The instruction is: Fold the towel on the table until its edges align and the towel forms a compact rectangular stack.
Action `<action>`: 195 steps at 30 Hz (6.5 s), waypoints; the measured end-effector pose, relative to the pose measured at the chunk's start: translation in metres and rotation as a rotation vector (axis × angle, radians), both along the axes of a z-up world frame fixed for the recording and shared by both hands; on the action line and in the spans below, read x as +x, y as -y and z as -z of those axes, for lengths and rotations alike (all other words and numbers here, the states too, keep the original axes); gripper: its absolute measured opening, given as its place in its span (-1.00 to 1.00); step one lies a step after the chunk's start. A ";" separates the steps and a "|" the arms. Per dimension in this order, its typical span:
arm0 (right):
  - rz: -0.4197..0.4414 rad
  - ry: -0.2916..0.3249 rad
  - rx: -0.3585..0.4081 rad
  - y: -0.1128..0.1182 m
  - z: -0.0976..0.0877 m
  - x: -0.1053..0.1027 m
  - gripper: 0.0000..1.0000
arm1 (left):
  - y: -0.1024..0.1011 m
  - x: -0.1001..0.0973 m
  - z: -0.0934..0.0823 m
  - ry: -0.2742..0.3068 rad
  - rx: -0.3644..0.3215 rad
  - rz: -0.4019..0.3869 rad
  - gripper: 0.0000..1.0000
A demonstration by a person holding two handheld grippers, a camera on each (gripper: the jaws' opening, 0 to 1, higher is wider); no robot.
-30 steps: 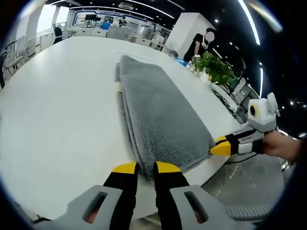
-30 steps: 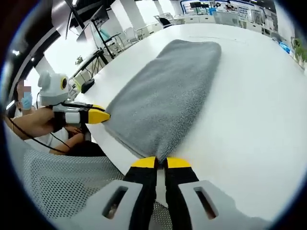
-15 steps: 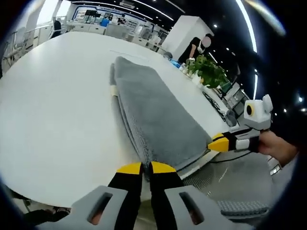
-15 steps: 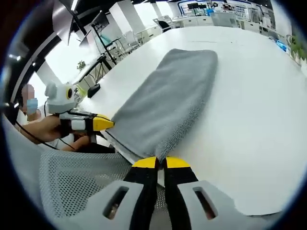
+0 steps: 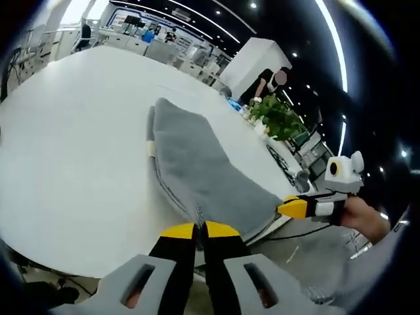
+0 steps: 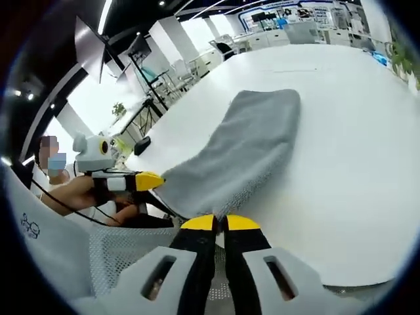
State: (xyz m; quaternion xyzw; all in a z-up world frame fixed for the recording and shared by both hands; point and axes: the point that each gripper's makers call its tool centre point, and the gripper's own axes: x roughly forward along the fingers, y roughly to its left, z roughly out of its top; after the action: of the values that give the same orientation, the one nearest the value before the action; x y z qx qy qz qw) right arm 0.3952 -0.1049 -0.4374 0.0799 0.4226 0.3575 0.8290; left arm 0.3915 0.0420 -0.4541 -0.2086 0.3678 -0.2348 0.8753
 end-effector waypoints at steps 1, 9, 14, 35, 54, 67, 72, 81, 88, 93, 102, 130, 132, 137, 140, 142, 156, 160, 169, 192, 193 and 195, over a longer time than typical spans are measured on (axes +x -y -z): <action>0.004 0.003 0.005 0.000 -0.003 0.001 -0.98 | 0.000 0.001 -0.003 0.004 -0.004 -0.002 -0.94; 0.037 0.022 0.039 0.004 -0.019 0.004 -0.98 | 0.002 0.009 -0.023 0.072 0.000 0.018 -0.95; 0.035 0.008 0.049 0.006 -0.021 -0.009 -0.98 | 0.004 -0.003 -0.023 0.060 -0.001 0.023 -0.95; 0.096 0.059 0.132 0.012 -0.062 0.015 -0.97 | 0.015 0.030 -0.072 0.171 -0.068 -0.015 -0.95; 0.228 0.058 0.260 0.017 -0.075 0.113 -0.98 | 0.013 0.120 -0.084 0.233 -0.140 -0.117 -0.95; 0.321 0.006 0.302 0.019 -0.057 0.166 -0.98 | 0.008 0.167 -0.065 0.190 -0.165 -0.198 -0.95; 0.338 -0.018 0.297 0.018 -0.044 0.185 -0.98 | 0.005 0.185 -0.053 0.169 -0.161 -0.224 -0.95; 0.343 -0.051 0.269 0.011 -0.018 0.207 -0.98 | -0.002 0.200 -0.025 0.121 -0.162 -0.277 -0.95; 0.374 -0.072 0.260 0.013 0.001 0.221 -0.98 | 0.001 0.214 -0.004 0.100 -0.115 -0.233 -0.95; 0.378 -0.065 0.245 0.012 0.009 0.225 -0.97 | -0.002 0.221 0.010 0.083 -0.088 -0.215 -0.94; 0.283 0.066 0.175 0.007 -0.005 0.221 -0.92 | -0.001 0.230 -0.021 0.268 0.011 -0.108 -0.75; -0.722 0.415 -0.234 -0.031 0.032 0.173 -0.22 | 0.069 0.186 0.018 0.329 0.300 0.652 -0.19; -0.744 0.414 -0.272 -0.029 0.041 0.178 -0.11 | 0.061 0.193 0.032 0.267 0.306 0.625 0.09; -0.745 0.391 -0.264 -0.028 0.043 0.180 0.08 | 0.063 0.195 0.033 0.295 0.309 0.644 0.14; -0.713 0.373 -0.259 -0.022 0.047 0.187 0.24 | 0.061 0.193 0.031 0.298 0.306 0.646 0.21; -0.679 0.327 -0.233 -0.019 0.052 0.188 0.32 | 0.058 0.195 0.034 0.304 0.318 0.640 0.30; -0.629 0.339 -0.162 -0.016 0.064 0.186 0.36 | 0.041 0.196 0.038 0.330 0.240 0.567 0.30; -0.600 0.327 -0.179 -0.020 0.057 0.185 0.38 | 0.047 0.194 0.035 0.307 0.293 0.591 0.29; -0.498 0.307 -0.172 -0.004 0.042 0.183 0.44 | 0.037 0.185 0.020 0.300 0.269 0.481 0.47; -0.225 0.157 -0.014 0.016 0.049 0.166 -0.54 | 0.027 0.150 0.026 0.190 0.085 0.253 -0.51; -0.220 0.149 -0.003 0.011 0.046 0.161 -0.66 | 0.028 0.150 0.028 0.193 0.099 0.258 -0.52; -0.187 0.129 0.011 0.011 0.046 0.160 -0.77 | 0.028 0.151 0.034 0.181 0.117 0.261 -0.56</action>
State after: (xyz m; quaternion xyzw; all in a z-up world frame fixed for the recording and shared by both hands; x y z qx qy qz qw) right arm 0.5554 -0.1163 -0.4832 0.0218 0.3720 0.4400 0.8170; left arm 0.5425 0.0138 -0.4882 -0.0859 0.3245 -0.3425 0.8775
